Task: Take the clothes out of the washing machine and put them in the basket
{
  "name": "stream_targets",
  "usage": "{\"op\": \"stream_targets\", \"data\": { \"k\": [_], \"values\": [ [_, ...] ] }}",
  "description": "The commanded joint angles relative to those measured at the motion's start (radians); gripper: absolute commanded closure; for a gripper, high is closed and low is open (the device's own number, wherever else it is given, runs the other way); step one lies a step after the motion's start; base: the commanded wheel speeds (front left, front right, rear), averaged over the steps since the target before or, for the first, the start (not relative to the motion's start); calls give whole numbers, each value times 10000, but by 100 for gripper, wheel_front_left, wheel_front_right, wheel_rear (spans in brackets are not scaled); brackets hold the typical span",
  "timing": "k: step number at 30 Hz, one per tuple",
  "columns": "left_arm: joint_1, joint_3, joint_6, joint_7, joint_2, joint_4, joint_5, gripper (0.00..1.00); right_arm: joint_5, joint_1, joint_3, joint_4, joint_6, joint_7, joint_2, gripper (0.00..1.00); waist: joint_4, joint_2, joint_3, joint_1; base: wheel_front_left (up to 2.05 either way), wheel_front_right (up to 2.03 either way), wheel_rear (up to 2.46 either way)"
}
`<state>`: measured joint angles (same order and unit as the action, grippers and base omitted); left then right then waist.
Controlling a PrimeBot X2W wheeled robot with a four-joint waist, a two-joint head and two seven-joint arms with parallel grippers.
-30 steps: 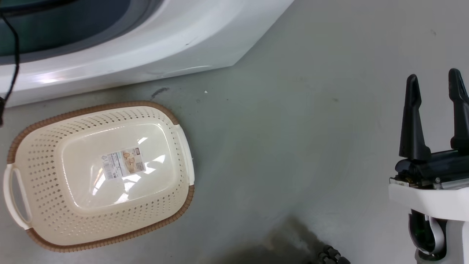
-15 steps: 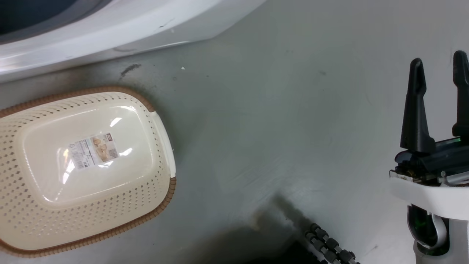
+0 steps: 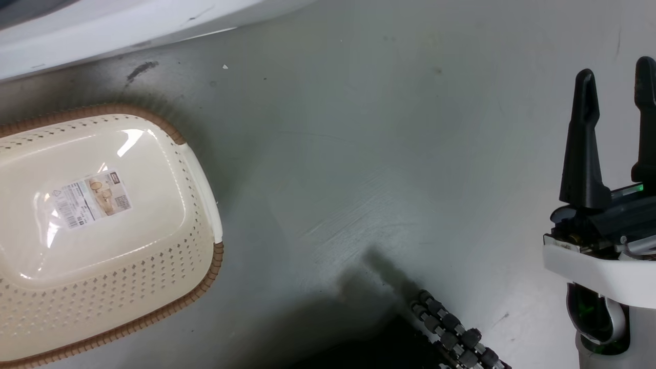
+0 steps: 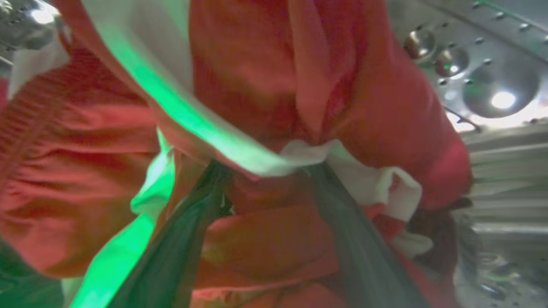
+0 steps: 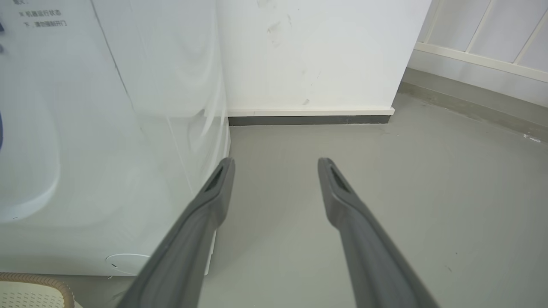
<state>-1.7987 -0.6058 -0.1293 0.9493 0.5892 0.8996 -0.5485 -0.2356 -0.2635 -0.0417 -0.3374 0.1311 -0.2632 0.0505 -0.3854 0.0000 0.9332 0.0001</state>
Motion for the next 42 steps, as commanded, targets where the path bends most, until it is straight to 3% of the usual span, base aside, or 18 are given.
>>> {"op": "stream_targets", "data": {
  "k": [1,9,10,11,21,42],
  "values": [
    [-220,-139,-2,111,60,139,64,0,-105,-189,-44,-66,-7,-24,-7,0,-108,0,150,-1,0,0,0],
    [-268,-679,-3,-42,66,438,47,0,-292,-265,16,-46,-7,-23,-7,0,-247,0,413,-1,0,0,0],
    [-291,-746,-3,-102,90,438,50,40,-313,-261,28,-40,-7,-23,-7,0,-248,0,428,-1,0,0,0],
    [-303,-820,-3,-136,109,473,20,100,-325,-268,43,-25,-7,-23,-7,0,-243,0,434,-1,0,0,0],
    [-312,-1340,-3,-1029,250,569,-289,100,-158,-298,104,34,-7,-23,-6,0,-75,0,18,-1,0,0,0],
    [2205,-3285,-3,-5311,362,-132,-2585,100,835,498,136,511,-7,-23,-3,0,934,0,-2801,-1,0,0,0]
  ]
}}
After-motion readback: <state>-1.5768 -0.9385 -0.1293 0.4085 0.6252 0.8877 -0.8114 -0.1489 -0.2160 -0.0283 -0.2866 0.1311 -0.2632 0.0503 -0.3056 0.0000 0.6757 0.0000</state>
